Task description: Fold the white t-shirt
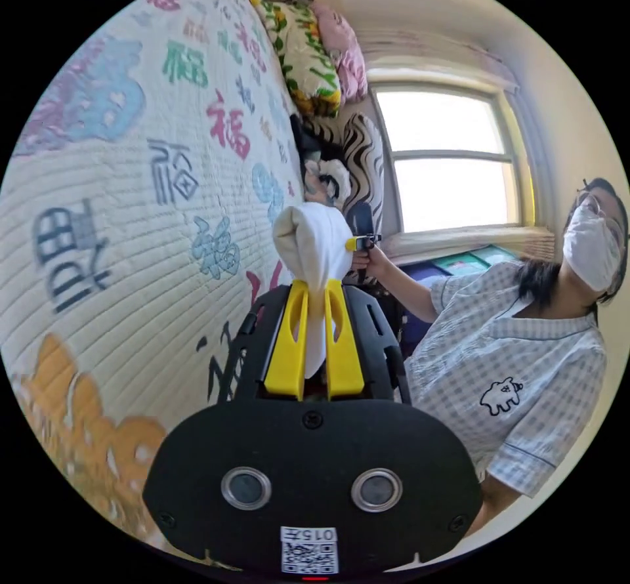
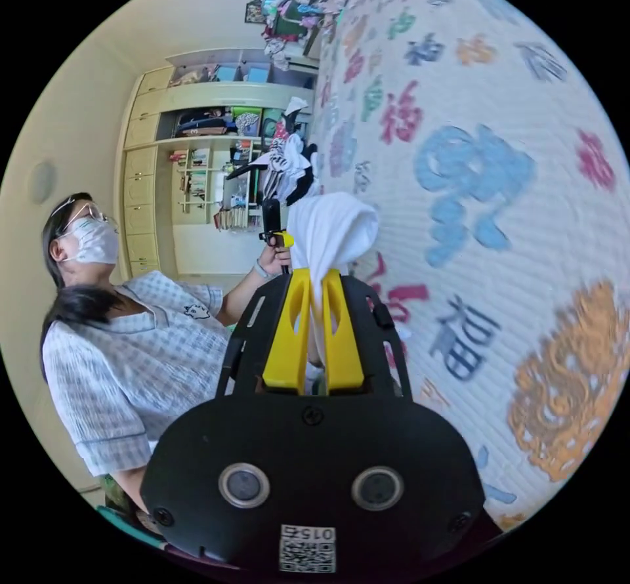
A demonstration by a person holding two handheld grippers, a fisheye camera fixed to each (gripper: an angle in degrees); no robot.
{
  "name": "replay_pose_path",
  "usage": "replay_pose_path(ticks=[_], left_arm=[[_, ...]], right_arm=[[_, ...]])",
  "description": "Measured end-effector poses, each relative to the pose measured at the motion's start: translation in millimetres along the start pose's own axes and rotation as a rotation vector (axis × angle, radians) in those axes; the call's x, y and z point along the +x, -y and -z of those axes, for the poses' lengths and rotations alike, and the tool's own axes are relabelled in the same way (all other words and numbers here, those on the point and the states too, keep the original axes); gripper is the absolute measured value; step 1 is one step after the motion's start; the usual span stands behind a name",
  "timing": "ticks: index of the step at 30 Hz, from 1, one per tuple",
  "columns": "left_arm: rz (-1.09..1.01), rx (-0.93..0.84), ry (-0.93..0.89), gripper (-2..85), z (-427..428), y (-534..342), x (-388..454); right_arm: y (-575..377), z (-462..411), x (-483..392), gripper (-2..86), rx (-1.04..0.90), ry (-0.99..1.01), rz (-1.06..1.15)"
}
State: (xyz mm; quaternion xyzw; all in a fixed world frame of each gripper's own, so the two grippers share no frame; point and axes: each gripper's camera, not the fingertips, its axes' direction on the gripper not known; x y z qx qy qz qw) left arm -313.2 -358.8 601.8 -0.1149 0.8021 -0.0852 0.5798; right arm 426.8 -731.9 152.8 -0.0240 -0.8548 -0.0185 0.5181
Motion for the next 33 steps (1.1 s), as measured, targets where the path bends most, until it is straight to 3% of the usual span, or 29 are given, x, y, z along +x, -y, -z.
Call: replay_pose_path(ticks=[5, 10, 16, 19, 25, 29, 33], left_arm=[[0.071, 0.124, 0.132, 3.2, 161.1, -53.0, 44.4], [0.298, 0.229, 0.275, 3.3, 326.3, -148.1, 24.6], [0.476, 0.252, 0.57, 4.9, 398.5, -216.1, -14.0], [0.471, 0.336, 0.606, 6.7, 408.4, -233.2, 8.6], [0.225, 0.62, 0.847, 14.4, 413.5, -232.7, 132.1], [0.173, 0.743, 0.818, 15.3, 413.3, -218.3, 159.9], [0.155, 0.738, 0.831, 7.4, 396.8, -207.8, 186.1]], right_arm=[[119.3, -151.0, -73.2, 2.2, -0.182, -0.005, 0.118], [199.2, -339.2, -75.4, 2.4, -0.317, 0.066, 0.139], [242.1, -506.5, -41.5, 3.7, -0.376, -0.038, 0.017], [245.4, -504.9, -45.2, 5.4, -0.275, -0.097, -0.098], [253.7, -450.0, -148.8, 8.3, -0.004, -0.291, 0.232], [282.1, -482.7, -175.8, 8.8, -0.092, -0.268, 0.336], [278.9, -496.0, -189.4, 3.7, -0.097, -0.203, 0.355]])
